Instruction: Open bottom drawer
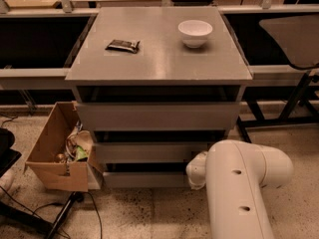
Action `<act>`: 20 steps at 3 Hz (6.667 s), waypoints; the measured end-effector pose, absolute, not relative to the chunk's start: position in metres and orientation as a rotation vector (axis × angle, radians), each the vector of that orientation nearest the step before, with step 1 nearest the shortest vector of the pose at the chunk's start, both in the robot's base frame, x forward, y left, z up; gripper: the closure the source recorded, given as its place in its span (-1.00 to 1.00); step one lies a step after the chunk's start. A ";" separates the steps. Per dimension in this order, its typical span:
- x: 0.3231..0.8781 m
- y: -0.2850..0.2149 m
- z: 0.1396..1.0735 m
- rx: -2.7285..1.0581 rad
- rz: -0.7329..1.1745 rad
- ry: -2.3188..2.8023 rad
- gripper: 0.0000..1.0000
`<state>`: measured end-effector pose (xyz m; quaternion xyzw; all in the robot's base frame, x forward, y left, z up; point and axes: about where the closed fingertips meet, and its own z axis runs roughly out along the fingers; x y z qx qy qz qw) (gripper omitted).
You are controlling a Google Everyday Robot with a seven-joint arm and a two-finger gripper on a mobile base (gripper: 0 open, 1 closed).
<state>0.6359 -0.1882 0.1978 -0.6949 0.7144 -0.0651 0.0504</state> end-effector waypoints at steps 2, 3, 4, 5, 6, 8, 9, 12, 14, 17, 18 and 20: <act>0.636 -0.188 0.216 -2.116 -0.198 2.175 1.00; 0.636 -0.188 0.220 -2.116 -0.198 2.175 1.00; 0.636 -0.188 0.219 -2.116 -0.198 2.175 0.63; 0.636 -0.188 0.219 -2.116 -0.198 2.175 0.17; 0.636 -0.188 0.219 -2.116 -0.198 2.175 -0.30; 0.636 -0.188 0.219 -2.116 -0.198 2.175 -1.00; 0.636 -0.188 0.219 -2.116 -0.198 2.175 -1.00; 0.547 -0.198 0.184 -2.255 0.006 2.262 -0.26; 0.520 -0.188 0.191 -2.349 0.025 2.265 0.67; 0.512 -0.185 0.188 -2.367 0.057 2.255 1.00; 0.496 -0.183 0.187 -2.377 0.092 2.261 1.00; 0.479 -0.181 0.190 -2.397 0.123 2.260 1.00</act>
Offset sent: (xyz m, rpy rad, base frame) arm -0.0472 -0.0719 -0.0030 -0.2055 0.0688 -0.2723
